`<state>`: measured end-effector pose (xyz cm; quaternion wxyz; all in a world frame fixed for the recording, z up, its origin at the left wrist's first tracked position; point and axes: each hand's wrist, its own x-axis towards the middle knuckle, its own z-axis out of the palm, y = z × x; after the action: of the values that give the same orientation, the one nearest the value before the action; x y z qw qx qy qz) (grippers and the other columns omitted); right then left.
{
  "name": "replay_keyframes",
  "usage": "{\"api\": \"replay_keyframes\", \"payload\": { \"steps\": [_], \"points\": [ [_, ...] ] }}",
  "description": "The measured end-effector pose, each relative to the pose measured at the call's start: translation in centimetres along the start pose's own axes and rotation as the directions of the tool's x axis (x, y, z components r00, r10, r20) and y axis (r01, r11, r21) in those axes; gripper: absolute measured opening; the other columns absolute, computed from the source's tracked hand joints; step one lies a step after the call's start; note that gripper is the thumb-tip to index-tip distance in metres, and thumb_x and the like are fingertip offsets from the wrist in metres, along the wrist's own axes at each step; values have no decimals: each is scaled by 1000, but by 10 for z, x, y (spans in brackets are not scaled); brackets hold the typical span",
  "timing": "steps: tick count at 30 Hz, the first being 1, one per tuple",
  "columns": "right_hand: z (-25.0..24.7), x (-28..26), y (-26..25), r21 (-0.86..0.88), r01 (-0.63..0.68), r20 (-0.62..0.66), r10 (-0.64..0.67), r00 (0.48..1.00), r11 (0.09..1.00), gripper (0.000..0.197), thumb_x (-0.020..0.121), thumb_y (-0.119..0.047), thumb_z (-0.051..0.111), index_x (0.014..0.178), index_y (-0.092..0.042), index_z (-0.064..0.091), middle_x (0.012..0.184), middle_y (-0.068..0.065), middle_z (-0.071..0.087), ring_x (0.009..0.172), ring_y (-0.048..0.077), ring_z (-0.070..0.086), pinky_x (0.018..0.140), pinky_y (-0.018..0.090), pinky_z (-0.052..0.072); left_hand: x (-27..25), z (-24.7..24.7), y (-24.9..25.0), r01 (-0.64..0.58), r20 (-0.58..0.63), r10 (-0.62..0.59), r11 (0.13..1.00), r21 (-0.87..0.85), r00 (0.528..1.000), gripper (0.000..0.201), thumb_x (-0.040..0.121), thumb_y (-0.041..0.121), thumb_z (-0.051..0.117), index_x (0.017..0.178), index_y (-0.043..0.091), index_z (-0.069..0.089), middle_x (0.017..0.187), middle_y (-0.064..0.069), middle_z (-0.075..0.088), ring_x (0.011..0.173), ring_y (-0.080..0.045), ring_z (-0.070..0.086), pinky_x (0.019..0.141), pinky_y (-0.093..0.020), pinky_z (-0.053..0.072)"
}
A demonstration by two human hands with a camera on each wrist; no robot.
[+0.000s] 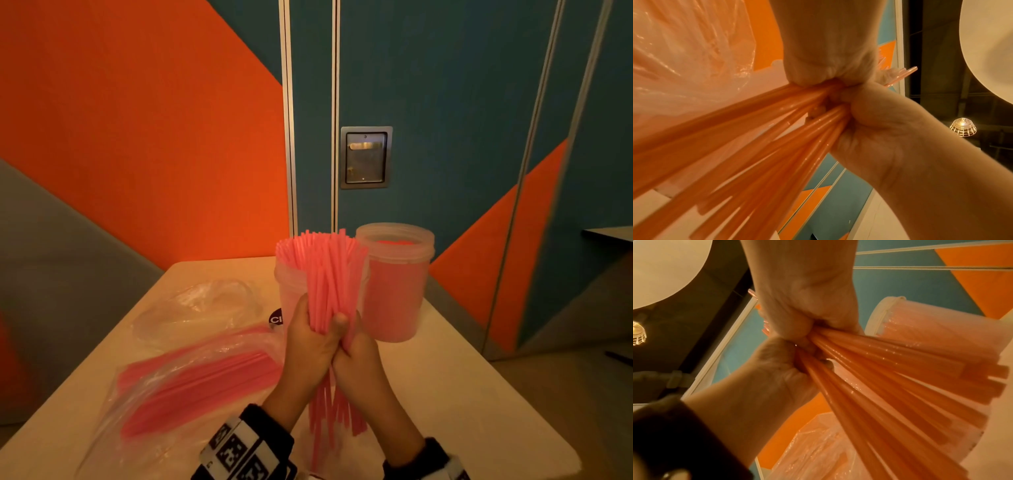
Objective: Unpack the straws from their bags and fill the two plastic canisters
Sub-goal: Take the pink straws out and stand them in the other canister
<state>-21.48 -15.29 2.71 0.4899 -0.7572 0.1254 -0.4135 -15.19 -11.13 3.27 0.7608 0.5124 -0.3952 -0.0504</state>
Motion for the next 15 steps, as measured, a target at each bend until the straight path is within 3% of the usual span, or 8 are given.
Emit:
{"api": "replay_keyframes", "payload": {
  "steps": [3,6,8,10,13,15],
  "points": [
    [-1,1,2,-37,-27,-20,26,999,999,17,82,-20,45,98,-22,50,84,-11,59,77,-4,58,66,10,46,1,3,-1,32,26,-31,999,-13,999,100,36,76,75,106,8,55,85,0,66,74,-3,64,66,-19,51],
    [3,1,0,-33,-19,-51,17,999,999,12,91,-20,42,84,-26,50,76,-14,54,66,-7,52,59,6,40,2,5,-1,100,31,-101,995,15,994,76,39,47,82,98,4,59,80,-10,66,74,-18,66,67,-32,55],
    [6,2,-3,-34,-17,-33,15,999,999,22,92,-22,39,95,-13,59,82,-13,54,74,-5,51,62,3,38,4,5,-2,145,-8,-145,989,27,989,62,43,42,77,90,4,64,78,-12,69,76,-24,69,68,-35,57],
    [5,3,-4,-14,-51,53,52,997,999,24,96,-10,39,112,-4,55,89,-10,53,81,-4,51,66,-1,36,7,3,-3,191,-49,-191,981,10,980,49,44,39,72,80,6,67,74,-11,70,72,-22,69,63,-31,56],
    [0,5,3,52,-56,185,45,982,997,25,91,-8,44,114,-16,41,102,-9,54,92,-21,51,78,-2,38,11,2,-1,247,-56,-248,969,-28,967,31,46,31,72,69,10,67,68,-9,67,64,-16,66,58,-25,54],
    [-6,5,10,157,-164,298,112,948,974,48,80,-7,52,123,-17,34,118,1,53,108,-10,53,89,11,45,14,1,1,266,-30,-266,964,-12,964,15,59,20,75,72,13,69,71,-6,69,64,-13,66,59,-22,54]
  ]
}}
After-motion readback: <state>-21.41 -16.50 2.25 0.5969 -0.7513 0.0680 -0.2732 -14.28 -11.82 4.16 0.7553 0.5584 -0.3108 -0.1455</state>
